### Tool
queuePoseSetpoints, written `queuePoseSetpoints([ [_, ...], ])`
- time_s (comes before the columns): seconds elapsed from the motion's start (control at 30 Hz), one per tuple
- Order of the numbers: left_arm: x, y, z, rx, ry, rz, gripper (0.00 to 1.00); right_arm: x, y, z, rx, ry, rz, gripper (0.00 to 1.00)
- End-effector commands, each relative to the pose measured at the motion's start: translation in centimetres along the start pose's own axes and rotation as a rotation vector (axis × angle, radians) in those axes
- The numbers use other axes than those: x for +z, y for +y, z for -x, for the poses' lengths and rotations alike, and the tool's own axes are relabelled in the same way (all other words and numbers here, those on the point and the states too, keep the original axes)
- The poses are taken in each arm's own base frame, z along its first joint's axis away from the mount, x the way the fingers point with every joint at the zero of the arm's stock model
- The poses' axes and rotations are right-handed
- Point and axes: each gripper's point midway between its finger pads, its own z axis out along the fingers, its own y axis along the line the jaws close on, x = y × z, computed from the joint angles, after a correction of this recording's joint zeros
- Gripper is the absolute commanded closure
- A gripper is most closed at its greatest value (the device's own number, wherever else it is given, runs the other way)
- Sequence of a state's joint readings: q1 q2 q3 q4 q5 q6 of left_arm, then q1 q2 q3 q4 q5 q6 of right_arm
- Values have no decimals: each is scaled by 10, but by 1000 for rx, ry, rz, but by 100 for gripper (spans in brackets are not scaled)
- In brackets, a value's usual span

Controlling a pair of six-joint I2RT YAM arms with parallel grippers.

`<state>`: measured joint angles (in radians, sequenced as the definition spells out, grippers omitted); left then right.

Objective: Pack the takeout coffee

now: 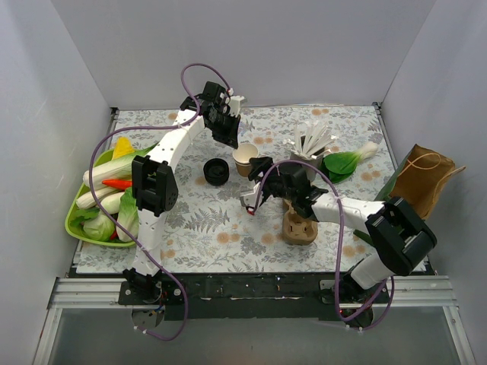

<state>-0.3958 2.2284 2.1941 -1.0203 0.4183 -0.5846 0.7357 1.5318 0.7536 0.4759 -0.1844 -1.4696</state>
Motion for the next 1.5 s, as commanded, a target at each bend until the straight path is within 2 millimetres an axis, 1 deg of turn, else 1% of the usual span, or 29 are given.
queuePoseSetpoints([
  [0.0, -49, -22, 30, 51, -118, 1, 100, 0, 4, 11, -25, -47, 28, 23],
  [0.03, -50, -21, 30, 52, -120, 2, 100, 3, 7, 7, -22, -31, 34, 23],
  [0.1, -50, -23, 29, 52, -117, -2, 100, 6, 3, 5, -16, -24, 25, 24],
  [0.13, -50, -24, 29, 53, -116, -3, 100, 8, 5, 4, -10, -19, 31, 24],
  [0.4, -50, -23, 29, 52, -117, -2, 100, 15, 2, -2, 0, 3, 30, 26],
  [0.5, -52, -24, 30, 55, -119, -4, 100, 17, 0, -6, 6, 22, 22, 26],
  [0.53, -51, -23, 29, 54, -117, -3, 100, 19, 2, -10, 8, 39, 22, 26],
  [0.57, -51, -23, 29, 54, -117, -3, 100, 19, -1, -11, 8, 45, 14, 26],
  [0.63, -50, -22, 28, 55, -112, 0, 100, 22, 1, -15, 12, 62, 18, 27],
  [0.7, -50, -23, 28, 54, -111, -3, 100, 24, -1, -16, 11, 68, 13, 27],
  [0.83, -50, -25, 29, 58, -115, -10, 100, 27, 0, -18, 13, 76, 16, 28],
  [1.07, -46, -22, 25, 50, -101, -7, 100, 28, -4, -19, 18, 80, -1, 27],
  [1.17, -44, -22, 24, 44, -97, -10, 100, 29, -1, -21, 17, 85, 9, 27],
  [1.33, -44, -27, 23, 30, -92, -37, 100, 29, 2, -24, -4, 101, 5, 25],
  [1.37, -44, -27, 23, 25, -93, -40, 100, 29, 5, -25, -10, 103, 12, 25],
  [1.47, -45, -34, 22, 18, -90, -73, 100, 30, 5, -27, -23, 113, 1, 25],
])
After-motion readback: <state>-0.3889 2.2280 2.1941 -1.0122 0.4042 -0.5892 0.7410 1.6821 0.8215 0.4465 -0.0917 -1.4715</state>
